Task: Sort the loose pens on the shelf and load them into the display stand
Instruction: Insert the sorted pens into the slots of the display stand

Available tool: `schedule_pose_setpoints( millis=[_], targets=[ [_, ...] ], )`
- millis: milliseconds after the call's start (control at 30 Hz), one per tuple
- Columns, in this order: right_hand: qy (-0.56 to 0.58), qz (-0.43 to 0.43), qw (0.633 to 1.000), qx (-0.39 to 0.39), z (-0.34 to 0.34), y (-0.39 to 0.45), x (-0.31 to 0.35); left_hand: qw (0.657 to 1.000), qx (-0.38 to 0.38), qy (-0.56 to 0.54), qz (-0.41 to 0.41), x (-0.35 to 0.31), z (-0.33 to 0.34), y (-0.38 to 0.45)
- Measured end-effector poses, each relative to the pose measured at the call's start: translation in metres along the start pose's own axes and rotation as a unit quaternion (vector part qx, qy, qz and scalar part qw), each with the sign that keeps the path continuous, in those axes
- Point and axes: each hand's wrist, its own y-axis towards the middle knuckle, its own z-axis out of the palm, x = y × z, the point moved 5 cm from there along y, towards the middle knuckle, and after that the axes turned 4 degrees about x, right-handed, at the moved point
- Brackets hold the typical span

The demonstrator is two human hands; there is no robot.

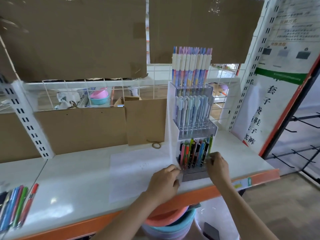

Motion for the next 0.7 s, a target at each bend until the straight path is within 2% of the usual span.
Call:
schedule_pose_setpoints(
  millis=[100,233,433,600,700],
  targets=[
    [0.001,-0.047,0.999,-0.016,0.006,-0.03,0.009,0.999,-0.03,-0.018,-0.017,0.024,-0.002,-0.021],
    [-0.022,-0.16,0.984,0.073,0.037,-0.07,0.046,0.997,-0.04,-0.014,-0.057,0.06,-0.008,-0.053],
    [-0.08,-0.302,0.93,0.191,0.104,-0.106,0.117,0.984,-0.039,0.008,-0.174,0.125,-0.046,-0.104],
    [-0.113,-0.364,0.893,0.24,0.165,-0.129,0.16,0.953,-0.042,0.021,-0.299,0.18,-0.087,-0.16],
    [-0.131,-0.368,0.881,0.267,0.197,-0.135,0.179,0.929,-0.045,0.077,-0.36,0.213,-0.111,-0.196]
  ],
)
